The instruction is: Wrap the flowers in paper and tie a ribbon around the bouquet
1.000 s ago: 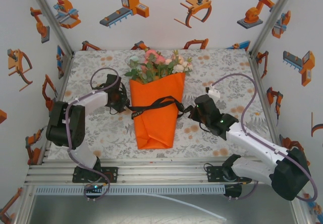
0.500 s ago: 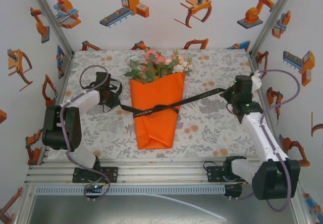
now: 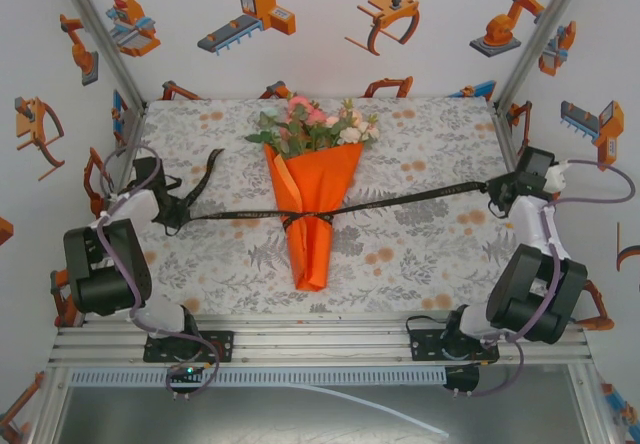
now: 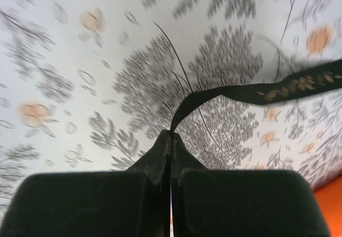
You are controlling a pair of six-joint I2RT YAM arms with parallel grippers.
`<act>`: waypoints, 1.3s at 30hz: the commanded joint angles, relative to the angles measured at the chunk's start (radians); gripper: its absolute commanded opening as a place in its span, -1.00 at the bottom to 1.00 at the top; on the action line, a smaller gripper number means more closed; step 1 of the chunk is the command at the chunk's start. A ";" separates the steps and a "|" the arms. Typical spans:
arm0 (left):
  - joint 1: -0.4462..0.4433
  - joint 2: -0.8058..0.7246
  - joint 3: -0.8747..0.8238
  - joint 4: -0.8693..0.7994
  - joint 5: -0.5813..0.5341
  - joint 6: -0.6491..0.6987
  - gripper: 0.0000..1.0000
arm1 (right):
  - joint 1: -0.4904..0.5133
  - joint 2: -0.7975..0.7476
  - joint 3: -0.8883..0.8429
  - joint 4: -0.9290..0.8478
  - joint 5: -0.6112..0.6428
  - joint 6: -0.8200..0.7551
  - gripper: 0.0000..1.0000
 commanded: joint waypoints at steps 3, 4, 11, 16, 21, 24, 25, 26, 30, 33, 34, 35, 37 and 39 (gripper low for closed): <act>0.084 -0.081 -0.003 -0.032 -0.068 0.056 -1.00 | -0.049 0.017 0.049 0.047 0.073 0.089 -1.00; 0.083 -0.087 -0.006 -0.023 -0.054 0.065 -1.00 | -0.049 0.017 0.045 0.062 0.068 0.091 -1.00; -0.126 -0.100 0.018 0.061 0.040 0.128 -0.64 | 0.057 0.074 0.014 0.205 -0.181 -0.012 -0.40; -0.242 -0.233 0.044 0.037 -0.055 0.196 -0.16 | 0.099 -0.066 -0.048 0.169 -0.176 -0.061 0.20; -0.416 -0.344 0.082 -0.047 -0.266 0.295 -0.08 | 0.224 -0.247 -0.094 0.022 -0.132 -0.107 0.19; -0.533 -0.359 0.080 -0.056 -0.302 0.358 -0.06 | 0.357 -0.317 -0.147 -0.045 -0.102 -0.019 0.05; -0.570 -0.360 0.076 -0.048 -0.288 0.397 -0.06 | 0.420 -0.332 -0.177 -0.047 -0.082 0.042 0.03; -0.602 -0.359 0.064 -0.023 -0.250 0.456 -0.06 | 0.488 -0.339 -0.210 -0.027 -0.068 0.114 0.02; -0.666 -0.357 0.003 0.113 -0.013 0.609 -0.09 | 0.755 -0.254 -0.278 0.043 0.038 0.416 0.15; -0.680 -0.360 -0.025 0.177 0.084 0.615 -0.10 | 0.850 -0.111 -0.242 0.088 0.022 0.560 0.23; -0.682 -0.360 -0.032 0.193 0.099 0.609 -0.09 | 0.870 -0.064 -0.233 0.122 0.008 0.612 0.24; -0.685 -0.359 -0.038 0.204 0.111 0.605 -0.09 | 0.890 -0.019 -0.219 0.146 -0.005 0.652 0.26; -0.691 -0.357 -0.044 0.210 0.106 0.591 -0.06 | 0.924 0.062 -0.175 0.151 -0.014 0.705 0.36; -0.693 -0.357 -0.053 0.210 0.087 0.571 0.00 | 0.945 0.133 -0.136 0.164 -0.020 0.730 0.40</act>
